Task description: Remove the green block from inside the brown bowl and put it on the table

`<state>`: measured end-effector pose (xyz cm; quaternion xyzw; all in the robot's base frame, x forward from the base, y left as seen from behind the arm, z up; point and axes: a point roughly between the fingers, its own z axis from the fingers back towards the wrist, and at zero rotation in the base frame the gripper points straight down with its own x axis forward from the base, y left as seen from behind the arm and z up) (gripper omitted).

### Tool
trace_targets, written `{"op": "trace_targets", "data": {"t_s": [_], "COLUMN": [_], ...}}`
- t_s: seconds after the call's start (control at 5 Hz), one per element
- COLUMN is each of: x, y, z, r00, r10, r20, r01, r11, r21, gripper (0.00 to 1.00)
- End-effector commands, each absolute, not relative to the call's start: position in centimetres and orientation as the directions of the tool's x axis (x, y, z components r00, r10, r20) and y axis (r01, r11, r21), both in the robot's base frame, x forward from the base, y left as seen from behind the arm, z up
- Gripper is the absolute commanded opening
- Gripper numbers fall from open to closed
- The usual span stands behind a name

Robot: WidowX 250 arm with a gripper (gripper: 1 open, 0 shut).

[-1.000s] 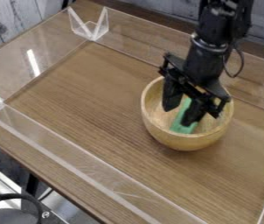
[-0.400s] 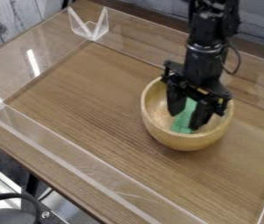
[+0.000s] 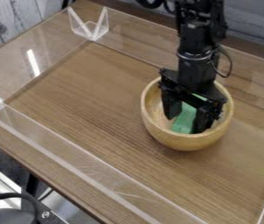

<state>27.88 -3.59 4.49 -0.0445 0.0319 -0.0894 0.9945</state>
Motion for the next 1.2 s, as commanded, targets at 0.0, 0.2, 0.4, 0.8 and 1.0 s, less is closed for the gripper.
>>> {"op": "trace_targets", "data": {"t_s": [0.0, 0.2, 0.4, 0.8, 1.0], "x": [29.05, 29.14, 29.25, 28.90, 29.34], "y": [-3.76, -3.53, -3.23, -3.23, -3.18], "z": [4.76, 5.05, 5.68, 5.49, 5.16], "r00": [0.984, 0.977, 0.968, 0.956, 0.956], "r10": [-0.176, -0.208, -0.238, -0.265, -0.268], "r20": [0.012, 0.045, 0.084, 0.126, 0.118], "r01": [0.176, 0.212, 0.250, 0.279, 0.279], "r11": [0.978, 0.967, 0.953, 0.955, 0.956], "r21": [-0.112, -0.142, -0.174, -0.104, -0.092], "gripper": [1.00, 1.00, 1.00, 0.00, 0.00]}}
